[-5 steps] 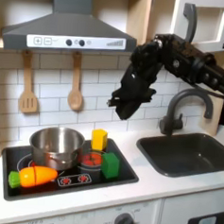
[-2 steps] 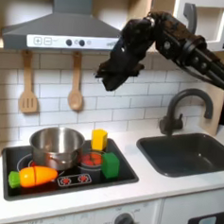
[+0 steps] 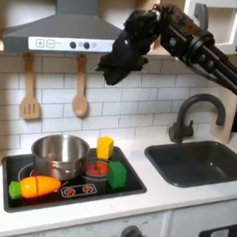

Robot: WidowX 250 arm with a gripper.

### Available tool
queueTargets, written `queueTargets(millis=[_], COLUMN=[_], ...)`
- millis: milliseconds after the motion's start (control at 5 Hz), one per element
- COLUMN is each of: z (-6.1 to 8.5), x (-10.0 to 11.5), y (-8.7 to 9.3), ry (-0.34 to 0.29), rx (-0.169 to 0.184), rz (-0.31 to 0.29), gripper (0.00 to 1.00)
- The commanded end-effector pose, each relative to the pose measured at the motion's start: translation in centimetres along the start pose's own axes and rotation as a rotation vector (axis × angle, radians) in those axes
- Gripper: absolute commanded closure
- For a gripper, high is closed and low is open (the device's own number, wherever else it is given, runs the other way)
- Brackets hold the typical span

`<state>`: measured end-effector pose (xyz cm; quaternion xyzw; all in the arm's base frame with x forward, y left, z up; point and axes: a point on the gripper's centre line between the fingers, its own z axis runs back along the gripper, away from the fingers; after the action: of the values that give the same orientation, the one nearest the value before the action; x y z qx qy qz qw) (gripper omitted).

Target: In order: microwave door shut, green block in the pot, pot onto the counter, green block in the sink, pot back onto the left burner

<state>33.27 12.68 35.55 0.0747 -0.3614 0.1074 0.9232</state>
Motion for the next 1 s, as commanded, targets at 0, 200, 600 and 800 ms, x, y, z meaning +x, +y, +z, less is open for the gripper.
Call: queueTargets(millis=[0,200,600,800], z=[-0.1,-0.4,-0.8,-0.6], x=[2.1,2.7,4.1,5.2], y=[0.5,0.5,0.4,0.7], ry=[-0.054,-0.062,-0.089,-0.121], rx=[0.011,0.010,0.009,0.018], rz=[-0.012,-0.013,-0.008,-0.014], gripper=[1.00,1.00,1.00,1.00])
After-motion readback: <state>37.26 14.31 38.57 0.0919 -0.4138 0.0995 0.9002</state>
